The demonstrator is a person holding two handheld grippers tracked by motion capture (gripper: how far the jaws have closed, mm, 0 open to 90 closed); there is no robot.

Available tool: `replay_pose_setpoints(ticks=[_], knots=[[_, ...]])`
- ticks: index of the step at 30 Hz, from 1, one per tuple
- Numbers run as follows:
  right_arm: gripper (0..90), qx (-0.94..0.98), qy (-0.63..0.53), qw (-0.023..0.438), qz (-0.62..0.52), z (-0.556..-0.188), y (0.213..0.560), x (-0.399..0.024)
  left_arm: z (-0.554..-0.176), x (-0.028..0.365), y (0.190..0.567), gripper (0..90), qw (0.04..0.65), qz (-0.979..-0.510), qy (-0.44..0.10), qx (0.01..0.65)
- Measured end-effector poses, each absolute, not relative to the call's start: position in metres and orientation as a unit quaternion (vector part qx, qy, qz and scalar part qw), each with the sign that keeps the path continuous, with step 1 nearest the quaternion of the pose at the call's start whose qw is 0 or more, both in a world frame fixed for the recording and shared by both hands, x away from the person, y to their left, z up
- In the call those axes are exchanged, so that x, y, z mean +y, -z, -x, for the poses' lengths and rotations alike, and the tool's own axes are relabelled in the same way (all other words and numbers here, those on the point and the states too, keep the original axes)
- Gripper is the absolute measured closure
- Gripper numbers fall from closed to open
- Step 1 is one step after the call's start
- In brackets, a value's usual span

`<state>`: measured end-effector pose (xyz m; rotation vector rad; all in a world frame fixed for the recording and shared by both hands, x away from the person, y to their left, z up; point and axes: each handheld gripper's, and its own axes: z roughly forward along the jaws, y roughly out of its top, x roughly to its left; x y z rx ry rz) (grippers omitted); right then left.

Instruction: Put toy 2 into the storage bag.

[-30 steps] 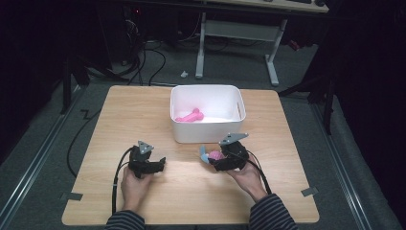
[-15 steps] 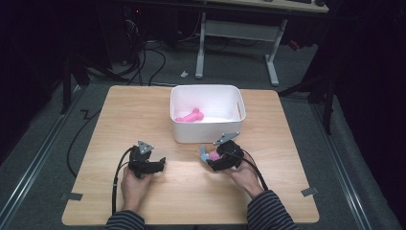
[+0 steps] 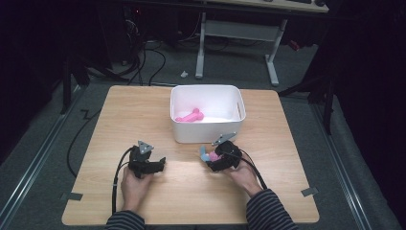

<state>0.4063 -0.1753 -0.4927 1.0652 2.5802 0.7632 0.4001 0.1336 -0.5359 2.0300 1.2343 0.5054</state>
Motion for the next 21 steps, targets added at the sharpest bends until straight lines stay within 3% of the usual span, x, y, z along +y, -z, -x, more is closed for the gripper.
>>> replay_pose_setpoints(ticks=[13, 21], knots=[[33.0, 0.88, -0.271, 0.093, -0.38, -0.408, 0.491, -0.186, -0.4, 0.133, 0.536, 18.8, 0.347, -0.784, -0.199, 0.475], [33.2, 0.883, -0.273, 0.108, -0.367, -0.399, 0.482, -0.186, -0.4, 0.133, 0.536, 18.8, 0.347, -0.784, -0.199, 0.475]])
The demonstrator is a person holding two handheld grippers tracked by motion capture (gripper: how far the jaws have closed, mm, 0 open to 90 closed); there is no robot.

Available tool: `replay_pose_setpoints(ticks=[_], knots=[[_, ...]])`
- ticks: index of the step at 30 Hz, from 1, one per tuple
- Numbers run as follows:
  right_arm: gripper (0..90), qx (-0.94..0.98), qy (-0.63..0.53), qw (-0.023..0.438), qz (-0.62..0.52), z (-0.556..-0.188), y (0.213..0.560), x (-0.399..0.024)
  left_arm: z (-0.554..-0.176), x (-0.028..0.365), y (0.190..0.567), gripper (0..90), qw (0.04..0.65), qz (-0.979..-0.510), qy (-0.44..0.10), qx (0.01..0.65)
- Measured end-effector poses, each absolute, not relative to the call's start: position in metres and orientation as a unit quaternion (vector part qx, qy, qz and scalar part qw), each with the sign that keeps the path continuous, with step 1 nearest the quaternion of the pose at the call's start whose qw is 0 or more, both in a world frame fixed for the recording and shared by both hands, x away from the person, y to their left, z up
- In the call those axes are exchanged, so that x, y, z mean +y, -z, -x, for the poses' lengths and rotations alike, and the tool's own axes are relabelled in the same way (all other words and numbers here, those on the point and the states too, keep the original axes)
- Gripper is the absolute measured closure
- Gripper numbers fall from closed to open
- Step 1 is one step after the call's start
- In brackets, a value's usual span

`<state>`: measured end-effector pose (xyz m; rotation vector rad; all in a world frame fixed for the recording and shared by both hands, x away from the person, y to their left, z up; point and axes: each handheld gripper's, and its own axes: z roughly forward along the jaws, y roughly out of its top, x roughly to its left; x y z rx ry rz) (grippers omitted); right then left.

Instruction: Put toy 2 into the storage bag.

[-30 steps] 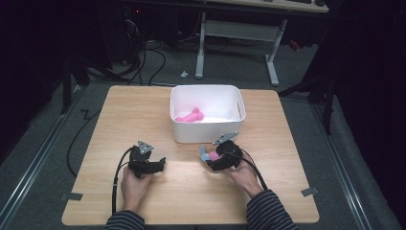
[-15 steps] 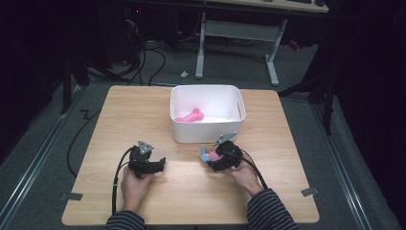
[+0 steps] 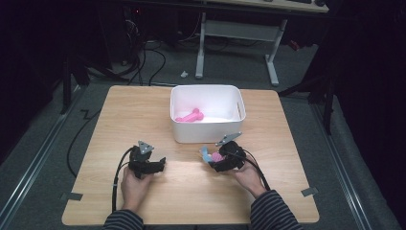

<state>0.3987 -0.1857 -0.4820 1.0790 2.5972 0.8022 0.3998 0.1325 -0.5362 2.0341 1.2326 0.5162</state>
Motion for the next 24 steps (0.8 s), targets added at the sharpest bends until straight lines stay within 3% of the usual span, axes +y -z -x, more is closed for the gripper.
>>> replay_pose_setpoints(ticks=[24], knots=[[33.4, 0.888, -0.3, 0.086, -0.337, -0.39, 0.423, -0.198, -0.399, 0.132, 0.536, 19.5, 0.346, -0.783, -0.2, 0.476]])
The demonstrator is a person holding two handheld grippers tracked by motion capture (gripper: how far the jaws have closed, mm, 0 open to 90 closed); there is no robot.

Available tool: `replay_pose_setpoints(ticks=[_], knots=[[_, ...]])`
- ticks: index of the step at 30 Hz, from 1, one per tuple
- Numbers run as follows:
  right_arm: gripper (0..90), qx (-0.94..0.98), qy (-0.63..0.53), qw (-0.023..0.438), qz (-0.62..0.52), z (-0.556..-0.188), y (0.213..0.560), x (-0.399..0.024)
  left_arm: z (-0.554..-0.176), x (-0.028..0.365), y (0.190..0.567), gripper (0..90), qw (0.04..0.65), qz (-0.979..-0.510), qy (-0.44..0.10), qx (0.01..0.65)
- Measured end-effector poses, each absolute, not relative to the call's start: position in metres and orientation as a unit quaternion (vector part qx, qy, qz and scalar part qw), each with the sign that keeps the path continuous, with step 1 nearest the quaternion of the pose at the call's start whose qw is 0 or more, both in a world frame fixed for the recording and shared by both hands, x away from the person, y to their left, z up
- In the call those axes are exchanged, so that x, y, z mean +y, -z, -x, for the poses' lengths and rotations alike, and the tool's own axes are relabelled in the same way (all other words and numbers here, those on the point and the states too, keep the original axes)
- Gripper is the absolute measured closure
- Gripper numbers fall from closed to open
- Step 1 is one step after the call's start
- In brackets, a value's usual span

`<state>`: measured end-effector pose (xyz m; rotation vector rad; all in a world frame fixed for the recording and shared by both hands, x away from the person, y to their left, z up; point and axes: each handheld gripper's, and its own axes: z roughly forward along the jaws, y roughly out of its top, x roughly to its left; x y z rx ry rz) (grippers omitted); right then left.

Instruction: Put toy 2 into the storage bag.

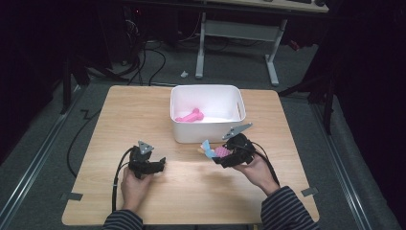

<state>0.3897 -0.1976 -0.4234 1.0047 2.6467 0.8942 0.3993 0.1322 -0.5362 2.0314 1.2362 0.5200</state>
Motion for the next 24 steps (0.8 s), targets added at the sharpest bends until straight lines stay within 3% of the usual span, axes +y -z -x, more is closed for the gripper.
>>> replay_pose_setpoints(ticks=[7, 24], knots=[[33.4, 0.89, -0.31, 0.096, -0.32, -0.39, 0.398, -0.191, -0.399, 0.132, 0.536, 19.8, 0.347, -0.784, -0.2, 0.475], [33.5, 0.885, -0.343, 0.073, -0.305, -0.378, 0.372, -0.203, -0.399, 0.132, 0.536, 20.8, 0.347, -0.782, -0.2, 0.477]])
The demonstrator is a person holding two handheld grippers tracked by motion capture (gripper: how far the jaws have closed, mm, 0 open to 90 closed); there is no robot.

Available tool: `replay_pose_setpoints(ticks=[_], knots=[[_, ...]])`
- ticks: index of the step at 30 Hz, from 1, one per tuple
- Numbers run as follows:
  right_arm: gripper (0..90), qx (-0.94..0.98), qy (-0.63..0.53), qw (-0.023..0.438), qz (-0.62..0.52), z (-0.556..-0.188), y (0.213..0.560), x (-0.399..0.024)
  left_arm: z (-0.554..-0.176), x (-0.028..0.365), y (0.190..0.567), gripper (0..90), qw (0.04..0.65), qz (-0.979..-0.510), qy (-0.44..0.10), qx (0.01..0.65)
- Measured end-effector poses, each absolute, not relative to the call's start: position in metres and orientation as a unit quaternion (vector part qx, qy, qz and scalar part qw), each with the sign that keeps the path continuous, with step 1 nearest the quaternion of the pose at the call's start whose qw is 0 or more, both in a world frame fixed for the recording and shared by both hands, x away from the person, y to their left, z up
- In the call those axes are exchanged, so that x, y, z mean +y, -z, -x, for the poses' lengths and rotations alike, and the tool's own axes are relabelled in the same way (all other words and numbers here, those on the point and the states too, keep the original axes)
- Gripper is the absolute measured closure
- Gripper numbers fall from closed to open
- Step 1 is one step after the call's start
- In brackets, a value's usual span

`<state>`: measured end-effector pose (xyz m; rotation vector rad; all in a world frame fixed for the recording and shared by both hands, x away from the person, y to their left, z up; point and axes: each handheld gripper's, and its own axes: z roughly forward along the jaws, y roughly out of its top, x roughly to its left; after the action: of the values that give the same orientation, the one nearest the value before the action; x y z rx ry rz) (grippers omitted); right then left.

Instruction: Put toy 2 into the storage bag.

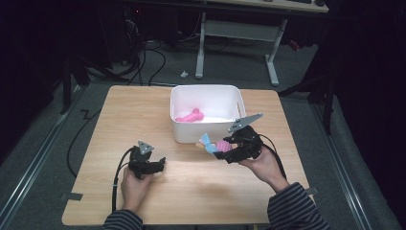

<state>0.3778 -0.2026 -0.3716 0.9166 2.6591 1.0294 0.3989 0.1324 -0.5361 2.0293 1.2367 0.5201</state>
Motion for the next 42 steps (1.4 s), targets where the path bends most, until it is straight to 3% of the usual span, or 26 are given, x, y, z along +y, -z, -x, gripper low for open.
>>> replay_pose_setpoints(ticks=[25, 42], knots=[[33.8, 0.867, -0.365, 0.08, -0.329, -0.406, 0.312, -0.225, -0.399, 0.133, 0.536, 21.0, 0.346, -0.782, -0.201, 0.478], [33.9, 0.857, -0.347, 0.111, -0.363, -0.462, 0.313, -0.208, -0.399, 0.133, 0.536, 21.0, 0.346, -0.781, -0.202, 0.479]])
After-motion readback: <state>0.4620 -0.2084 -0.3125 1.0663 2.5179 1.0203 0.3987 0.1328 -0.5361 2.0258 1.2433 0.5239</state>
